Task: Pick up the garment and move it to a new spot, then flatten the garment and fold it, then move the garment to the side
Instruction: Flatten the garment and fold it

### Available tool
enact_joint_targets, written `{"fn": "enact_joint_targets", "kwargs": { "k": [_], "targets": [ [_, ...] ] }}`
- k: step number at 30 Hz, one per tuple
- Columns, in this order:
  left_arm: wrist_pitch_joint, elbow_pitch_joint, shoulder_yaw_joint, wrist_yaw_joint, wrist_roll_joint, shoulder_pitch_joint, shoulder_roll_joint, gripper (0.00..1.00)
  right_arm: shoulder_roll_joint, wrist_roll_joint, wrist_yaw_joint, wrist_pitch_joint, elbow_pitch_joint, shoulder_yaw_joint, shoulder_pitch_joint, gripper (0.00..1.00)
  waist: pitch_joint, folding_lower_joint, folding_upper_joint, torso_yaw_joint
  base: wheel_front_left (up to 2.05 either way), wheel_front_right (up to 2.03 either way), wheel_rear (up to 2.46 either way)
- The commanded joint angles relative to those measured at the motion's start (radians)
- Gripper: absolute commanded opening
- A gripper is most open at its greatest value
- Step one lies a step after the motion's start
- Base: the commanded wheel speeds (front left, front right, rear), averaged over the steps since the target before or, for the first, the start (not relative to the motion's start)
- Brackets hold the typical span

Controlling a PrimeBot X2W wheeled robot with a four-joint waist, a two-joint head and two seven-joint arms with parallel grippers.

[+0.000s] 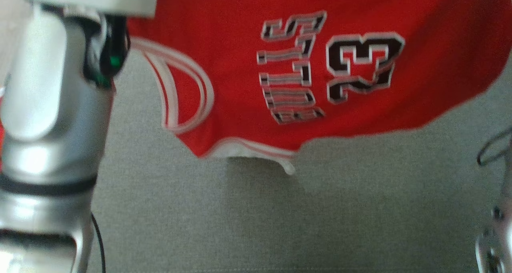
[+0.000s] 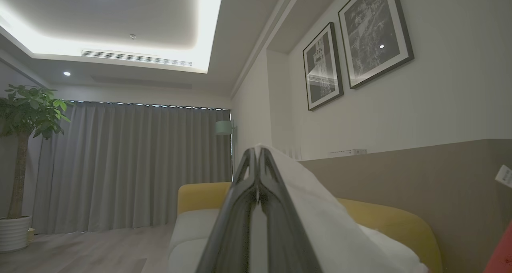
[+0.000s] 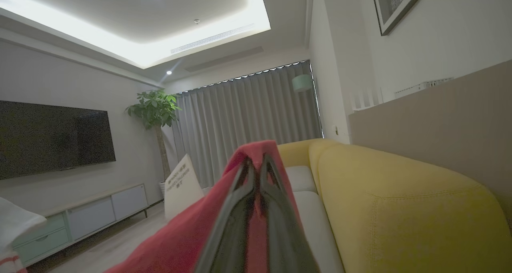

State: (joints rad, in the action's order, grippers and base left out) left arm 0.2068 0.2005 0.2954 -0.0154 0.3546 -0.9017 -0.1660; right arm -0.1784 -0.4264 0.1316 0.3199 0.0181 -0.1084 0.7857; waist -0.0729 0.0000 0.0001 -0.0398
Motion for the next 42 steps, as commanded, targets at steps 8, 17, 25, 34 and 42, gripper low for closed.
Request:
{"fn": "enact_joint_targets", "kwargs": {
  "k": [8,17,25,34,42],
  "targets": [
    [0.054,0.272,-0.076,0.041,-0.035,-0.34,0.013,0.0,0.056,-0.001,-0.001,-0.209,0.36,0.054,0.314,0.0,-0.079,0.0,-0.0001,0.022,0.0,0.0,0.0],
    [0.055,0.394,-0.133,0.06,-0.117,-0.435,0.056,0.0,0.089,-0.001,-0.001,-0.418,0.724,0.114,0.469,0.0,-0.129,0.0,-0.0001,0.029,0.0,0.0,0.0],
    [0.055,0.669,-0.129,0.091,-0.104,-0.385,0.099,0.0,0.102,-0.009,-0.001,-0.472,1.041,0.177,0.488,0.0,-0.208,0.0,-0.0001,0.008,0.0,0.0,0.0],
    [0.055,0.821,-0.152,0.108,-0.057,-0.282,0.113,0.0,0.101,-0.025,-0.001,-0.475,1.188,0.252,0.422,0.0,-0.261,0.0,-0.0001,0.007,0.0,0.0,0.0],
    [0.055,0.744,-0.19,0.106,-0.047,-0.051,0.115,0.0,0.068,-0.036,-0.001,-0.52,1.167,0.38,0.219,0.0,-0.209,0.0,-0.0001,-0.004,0.0,0.0,0.0]
  ]
}}
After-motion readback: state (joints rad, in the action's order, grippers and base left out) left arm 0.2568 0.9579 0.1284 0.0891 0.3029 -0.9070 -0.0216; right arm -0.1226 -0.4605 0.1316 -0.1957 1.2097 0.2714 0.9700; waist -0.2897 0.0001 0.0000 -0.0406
